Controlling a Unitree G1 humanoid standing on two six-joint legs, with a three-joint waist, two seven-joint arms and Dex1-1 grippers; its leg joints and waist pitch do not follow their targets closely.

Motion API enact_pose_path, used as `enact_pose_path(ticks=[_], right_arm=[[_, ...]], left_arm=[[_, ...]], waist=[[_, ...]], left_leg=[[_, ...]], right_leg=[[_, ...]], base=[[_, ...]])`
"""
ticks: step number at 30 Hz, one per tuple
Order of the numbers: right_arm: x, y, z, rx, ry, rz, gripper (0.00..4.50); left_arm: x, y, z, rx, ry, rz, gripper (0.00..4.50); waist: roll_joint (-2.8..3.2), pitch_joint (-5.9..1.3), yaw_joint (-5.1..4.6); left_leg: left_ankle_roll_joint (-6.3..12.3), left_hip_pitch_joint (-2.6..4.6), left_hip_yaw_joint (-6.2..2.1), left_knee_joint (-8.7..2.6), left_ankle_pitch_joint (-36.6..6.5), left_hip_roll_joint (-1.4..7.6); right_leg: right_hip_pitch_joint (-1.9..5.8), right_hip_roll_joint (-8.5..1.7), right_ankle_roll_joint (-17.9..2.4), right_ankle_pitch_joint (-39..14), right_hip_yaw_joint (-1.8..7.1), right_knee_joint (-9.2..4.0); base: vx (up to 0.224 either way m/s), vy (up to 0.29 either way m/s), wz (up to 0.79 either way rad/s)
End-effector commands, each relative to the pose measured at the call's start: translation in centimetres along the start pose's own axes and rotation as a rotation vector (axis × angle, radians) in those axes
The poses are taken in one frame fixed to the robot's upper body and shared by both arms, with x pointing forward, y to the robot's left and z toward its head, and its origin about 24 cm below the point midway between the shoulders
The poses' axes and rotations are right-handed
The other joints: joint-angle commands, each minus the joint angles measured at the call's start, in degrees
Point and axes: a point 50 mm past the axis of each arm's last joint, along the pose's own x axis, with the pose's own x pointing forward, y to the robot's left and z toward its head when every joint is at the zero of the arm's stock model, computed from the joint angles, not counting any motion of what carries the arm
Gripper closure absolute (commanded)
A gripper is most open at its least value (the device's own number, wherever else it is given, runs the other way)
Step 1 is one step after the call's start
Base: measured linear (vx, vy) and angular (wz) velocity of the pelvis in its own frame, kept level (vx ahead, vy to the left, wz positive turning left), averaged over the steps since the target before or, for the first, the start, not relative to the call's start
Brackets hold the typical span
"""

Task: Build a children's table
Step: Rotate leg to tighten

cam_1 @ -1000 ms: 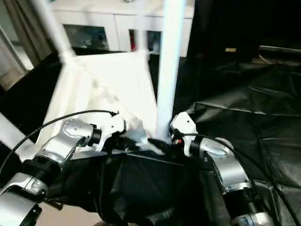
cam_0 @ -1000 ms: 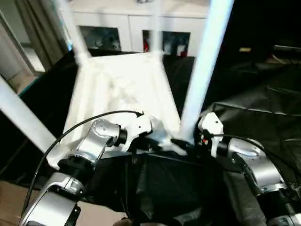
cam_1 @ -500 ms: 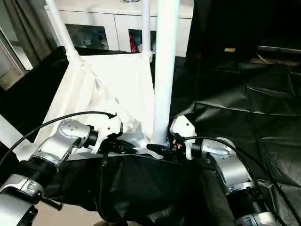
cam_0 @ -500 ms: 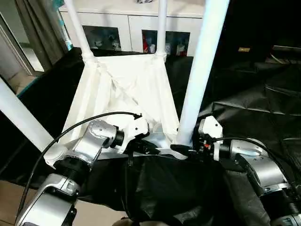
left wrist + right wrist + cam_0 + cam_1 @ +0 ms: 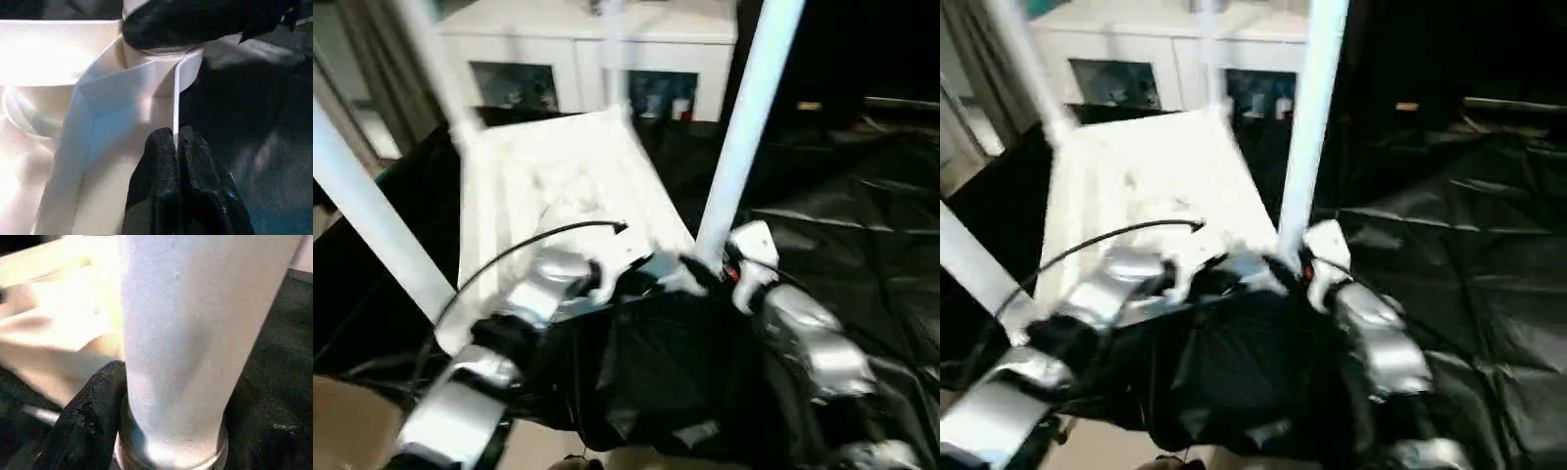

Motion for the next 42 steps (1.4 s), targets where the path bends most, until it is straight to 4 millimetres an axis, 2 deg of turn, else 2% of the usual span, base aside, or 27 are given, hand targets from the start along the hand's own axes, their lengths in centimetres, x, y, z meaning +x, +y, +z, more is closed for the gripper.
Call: enact_pose_path(ticks=[1,2,3,5,7,11,12,13,14,16,17,19,20,21,23,24,25,28,30,31,33,34,37,42], right_arm=[[0.4,1.3,-2.6,0.035,0.132,-0.025,1.91],[0.7,2.0,-2.5,0.024,0.126,-0.002,1.91],[1.0,2.7,-2.3,0.013,0.110,0.037,1.91],[1.0,3.3,-1.9,0.012,0.087,0.088,1.36],[0.8,3.7,-1.2,0.018,0.047,0.191,1.23],[0.1,3.4,-0.6,-0.043,0.044,0.289,0.83],[-0.5,2.8,-0.5,-0.081,0.048,0.343,0.83],[-0.6,2.8,-0.5,-0.084,0.049,0.346,0.83],[-1.5,1.9,-0.2,-0.124,0.053,0.415,0.83],[-1.8,1.5,0.0,-0.134,0.054,0.439,0.83],[-2.2,1.0,0.1,-0.143,0.058,0.466,0.83],[-3.1,0.3,0.4,-0.171,0.076,0.526,0.83],[-3.1,0.3,0.4,-0.171,0.076,0.526,0.83],[-3.5,0.0,0.4,-0.188,0.087,0.556,0.83],[-4.1,-0.3,0.5,-0.203,0.102,0.591,0.83],[-4.1,-0.4,0.5,-0.205,0.103,0.595,0.83],[-4.3,-0.5,0.6,-0.209,0.106,0.602,0.83],[-4.4,-0.6,0.8,-0.209,0.106,0.626,0.83],[-4.4,-0.5,0.8,-0.206,0.102,0.637,1.09],[-4.4,-0.3,0.9,-0.199,0.095,0.645,1.16],[-4.3,-0.1,1.0,-0.189,0.082,0.656,1.22],[-4.3,-0.1,1.0,-0.186,0.078,0.662,1.47],[-4.3,0.0,1.0,-0.180,0.073,0.675,1.59],[-4.6,0.2,0.7,-0.162,0.079,0.694,1.76]], left_arm=[[0.5,0.6,0.5,-0.038,-0.017,0.103,4.50],[0.8,0.3,0.8,-0.033,-0.025,0.096,4.50],[1.1,0.1,1.1,-0.025,-0.033,0.084,4.50],[1.2,-0.1,1.1,-0.019,-0.038,0.064,4.50],[1.0,-0.4,1.0,0.002,-0.043,0.009,4.50],[0.3,-0.7,0.4,0.024,-0.048,-0.064,4.50],[-0.3,-0.8,0.1,0.039,-0.048,-0.111,4.50],[-0.4,-0.8,0.1,0.040,-0.048,-0.114,4.50],[-1.3,-1.0,-0.5,0.059,-0.045,-0.185,4.50],[-1.7,-1.1,-0.7,0.064,-0.043,-0.212,4.50],[-2.2,-1.1,-1.0,0.065,-0.043,-0.239,4.50],[-3.0,-1.2,-1.4,0.068,-0.033,-0.283,4.50],[-3.0,-1.2,-1.4,0.068,-0.033,-0.283,4.50],[-3.5,-1.1,-1.7,0.070,-0.023,-0.303,4.50],[-4.1,-1.0,-2.0,0.070,-0.011,-0.325,4.50],[-4.2,-1.0,-2.1,0.070,-0.010,-0.327,4.50],[-4.5,-0.9,-2.1,0.069,-0.006,-0.335,4.50],[-4.9,-0.8,-2.2,0.068,-0.002,-0.348,4.50],[-5.0,-0.7,-2.1,0.068,-0.003,-0.352,4.50],[-5.1,-0.7,-2.0,0.067,-0.005,-0.357,4.50],[-5.1,-0.8,-2.0,0.065,-0.007,-0.367,4.50],[-5.2,-0.8,-1.9,0.064,-0.008,-0.370,4.50],[-5.2,-0.9,-2.0,0.065,-0.009,-0.378,4.50],[-5.2,-1.0,-2.1,0.067,-0.002,-0.373,4.50]], waist=[[-0.58,-2.09,-0.69],[-0.58,-2.33,-0.77],[-0.53,-2.34,-0.78],[-0.37,-2.35,-0.75],[-0.42,-2.50,-0.79],[-0.76,-2.53,-0.65],[-1.02,-2.65,-0.69],[-0.91,-2.63,-0.61],[-0.81,-2.67,-0.53],[-0.82,-2.90,-0.38],[-0.95,-3.08,-0.31],[-0.64,-3.46,-0.17],[-0.79,-3.76,0.14],[-0.62,-3.91,0.37],[-0.72,-4.12,0.62],[-0.90,-4.47,0.79],[-0.90,-4.44,0.89],[-0.92,-3.99,1.07],[-0.71,-3.60,1.13],[-0.76,-3.56,1.09],[-0.73,-3.43,1.12],[-0.75,-3.51,1.15],[-0.79,-3.66,1.15],[-0.90,-4.10,1.33]], left_leg=[[-6.22,3.44,-3.78,-5.67,-32.05,4.97],[-6.17,3.24,-3.88,-5.92,-30.74,4.98],[-5.81,3.04,-3.83,-6.13,-29.88,5.05],[-5.58,3.19,-3.65,-6.26,-29.67,5.13],[-4.98,2.88,-3.58,-6.37,-28.40,5.13],[-2.37,2.48,-3.33,-6.04,-24.80,5.18],[-1.21,2.04,-3.27,-6.06,-22.32,5.21],[-0.61,1.93,-3.32,-5.97,-21.76,5.23],[0.06,2.01,-3.17,-5.73,-20.82,5.35],[1.45,1.92,-2.95,-5.45,-18.09,5.44],[2.55,1.80,-2.81,-5.21,-15.69,5.45],[4.26,1.71,-2.66,-4.70,-11.54,5.47],[5.74,1.82,-2.48,-4.18,-8.15,5.50],[7.34,1.73,-2.40,-3.76,-5.15,5.43],[9.21,1.41,-2.39,-3.16,-2.24,5.32],[10.11,1.48,-2.38,-2.76,-1.05,5.28],[10.98,1.33,-2.33,-2.53,-0.25,5.29],[10.15,1.20,-2.33,-2.86,-4.58,5.43],[6.89,1.57,-2.37,-3.67,-10.20,5.72],[6.06,1.69,-2.36,-3.83,-11.38,5.75],[3.20,2.02,-2.35,-4.28,-14.50,5.84],[2.34,2.03,-2.38,-4.37,-14.76,5.80],[2.30,1.91,-2.25,-4.26,-13.51,5.69],[4.68,1.59,-2.12,-3.51,-9.06,5.45]], right_leg=[[-1.09,-4.21,-7.88,-26.24,2.45,-6.32],[-0.60,-4.26,-8.15,-23.94,2.31,-6.22],[-0.43,-4.16,-8.34,-21.61,2.27,-6.13],[-0.48,-4.05,-8.75,-19.03,2.27,-6.13],[-0.05,-4.03,-9.39,-15.89,2.21,-5.84],[0.39,-4.45,-10.49,-13.98,2.33,-5.85],[0.85,-4.31,-10.75,-12.88,2.18,-5.56],[0.96,-4.48,-10.91,-13.17,2.13,-5.63],[0.85,-4.61,-11.23,-13.22,2.21,-5.69],[1.08,-4.46,-12.35,-10.15,2.17,-5.33],[1.24,-4.29,-13.38,-7.03,2.00,-4.91],[1.38,-4.14,-15.03,-1.56,1.77,-4.16],[1.38,-3.88,-15.87,3.29,1.60,-3.48],[1.36,-3.78,-16.60,7.67,1.48,-2.97],[1.48,-3.85,-17.01,12.18,1.39,-2.31],[1.38,-3.83,-17.09,14.30,1.35,-1.86],[1.12,-3.78,-17.11,14.98,1.32,-1.73],[1.03,-3.99,-16.93,7.77,1.26,-2.34],[0.80,-3.77,-16.22,-1.60,1.38,-3.12],[0.75,-3.70,-16.08,-3.07,1.44,-3.24],[0.54,-3.75,-15.58,-6.63,1.69,-3.57],[0.62,-3.84,-15.47,-6.53,1.76,-3.53],[0.66,-3.84,-15.46,-4.02,1.79,-3.34],[0.93,-3.93,-15.94,1.37,1.66,-2.74]], base=[[0.000,0.000,0.00],[0.000,0.000,0.00],[0.000,0.000,0.00],[0.000,0.000,0.00],[0.000,0.000,0.00],[0.000,0.000,0.00],[0.000,0.000,0.00],[0.050,-0.019,-0.05],[0.050,-0.019,-0.05],[0.030,-0.013,0.00],[0.059,-0.026,-0.01],[0.066,-0.021,-0.02],[0.068,-0.018,-0.01],[0.062,-0.007,-0.01],[0.051,0.005,-0.03],[0.000,0.000,0.00],[0.000,0.000,0.00],[0.000,0.000,0.00],[0.000,0.000,0.00],[0.000,0.000,0.00],[0.000,0.000,0.00],[0.000,0.000,0.00],[0.000,0.000,0.00],[0.000,0.000,0.00]])
